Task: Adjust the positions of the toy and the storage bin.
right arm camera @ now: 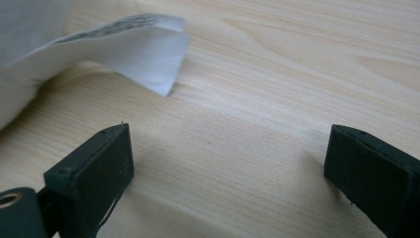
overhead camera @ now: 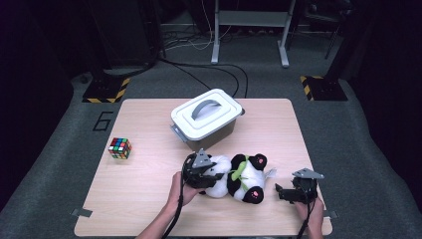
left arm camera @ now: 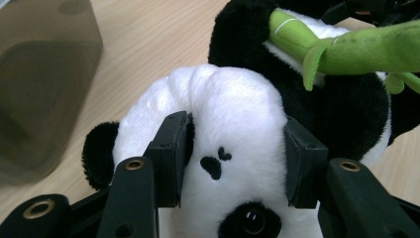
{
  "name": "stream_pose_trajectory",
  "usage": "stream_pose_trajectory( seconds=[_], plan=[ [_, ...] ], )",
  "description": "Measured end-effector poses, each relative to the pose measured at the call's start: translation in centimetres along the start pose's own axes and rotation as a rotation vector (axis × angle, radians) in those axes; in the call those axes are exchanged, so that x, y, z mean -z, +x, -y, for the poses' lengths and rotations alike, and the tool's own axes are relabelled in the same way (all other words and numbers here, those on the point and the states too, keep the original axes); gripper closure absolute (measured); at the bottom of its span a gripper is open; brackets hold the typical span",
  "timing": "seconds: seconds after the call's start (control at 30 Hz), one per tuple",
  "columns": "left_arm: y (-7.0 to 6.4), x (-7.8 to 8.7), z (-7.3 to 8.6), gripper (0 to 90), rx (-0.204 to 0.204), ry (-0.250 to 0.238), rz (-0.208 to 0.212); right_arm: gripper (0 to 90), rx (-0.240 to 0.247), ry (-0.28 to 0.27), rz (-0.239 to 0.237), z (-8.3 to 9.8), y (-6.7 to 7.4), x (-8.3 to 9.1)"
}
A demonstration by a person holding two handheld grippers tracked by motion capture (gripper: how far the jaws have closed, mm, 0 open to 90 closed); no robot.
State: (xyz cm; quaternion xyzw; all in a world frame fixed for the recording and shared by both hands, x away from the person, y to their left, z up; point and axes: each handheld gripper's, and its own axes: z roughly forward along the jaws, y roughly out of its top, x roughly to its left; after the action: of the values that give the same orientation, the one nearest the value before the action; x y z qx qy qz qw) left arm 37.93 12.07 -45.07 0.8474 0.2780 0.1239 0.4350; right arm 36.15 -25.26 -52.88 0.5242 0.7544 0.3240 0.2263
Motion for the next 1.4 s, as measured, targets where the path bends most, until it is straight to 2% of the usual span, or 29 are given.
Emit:
stream_pose_trajectory(
  seconds=[0.37, 0.53, 0.67, 0.83, 0.97, 1.0, 1.1, 1.27, 1.3, 1.4],
  plan=[
    [1.0, 3.3, 2.0, 50.7, 0.018, 0.021, -0.013, 4.3, 0.000, 0.000, 0.000, 0.0, 0.0, 0.0],
    [1.5, 4.9, 2.9, 50.2, 0.035, 0.032, -0.031, 4.3, 0.000, 0.000, 0.000, 0.0, 0.0, 0.0],
    [1.9, 5.7, 3.6, 47.5, 0.064, 0.049, -0.023, 4.3, 0.000, 0.000, 0.000, 0.0, 0.0, 0.0],
    [1.5, 5.7, 2.7, 37.1, 0.070, 0.081, -0.048, 4.3, -0.001, 0.000, 0.000, 0.0, 0.0, 0.0],
    [1.4, 6.3, 1.9, 32.3, 0.107, 0.053, -0.059, 4.3, -0.002, 0.001, 0.000, 0.0, 0.0, 0.0],
    [1.4, 6.5, 1.6, 28.5, 0.113, 0.044, -0.074, 4.3, -0.002, 0.000, 0.000, 0.0, 0.0, 0.0],
    [1.3, 6.8, 1.0, 19.3, 0.129, 0.024, -0.076, 4.3, -0.002, 0.000, 0.000, 0.0, 0.0, 0.0],
    [1.0, 6.9, -0.5, 14.6, 0.143, -0.005, -0.051, 4.3, -0.002, 0.000, 0.000, 0.0, 0.0, 0.0],
    [0.9, 6.7, -0.9, 13.3, 0.150, -0.009, -0.031, 4.3, -0.002, 0.001, 0.000, 0.0, 0.0, 0.0],
    [0.4, 5.9, -1.6, 6.6, 0.150, -0.011, -0.016, 4.4, -0.002, 0.000, 0.000, 0.0, 0.0, 0.0]
  ],
)
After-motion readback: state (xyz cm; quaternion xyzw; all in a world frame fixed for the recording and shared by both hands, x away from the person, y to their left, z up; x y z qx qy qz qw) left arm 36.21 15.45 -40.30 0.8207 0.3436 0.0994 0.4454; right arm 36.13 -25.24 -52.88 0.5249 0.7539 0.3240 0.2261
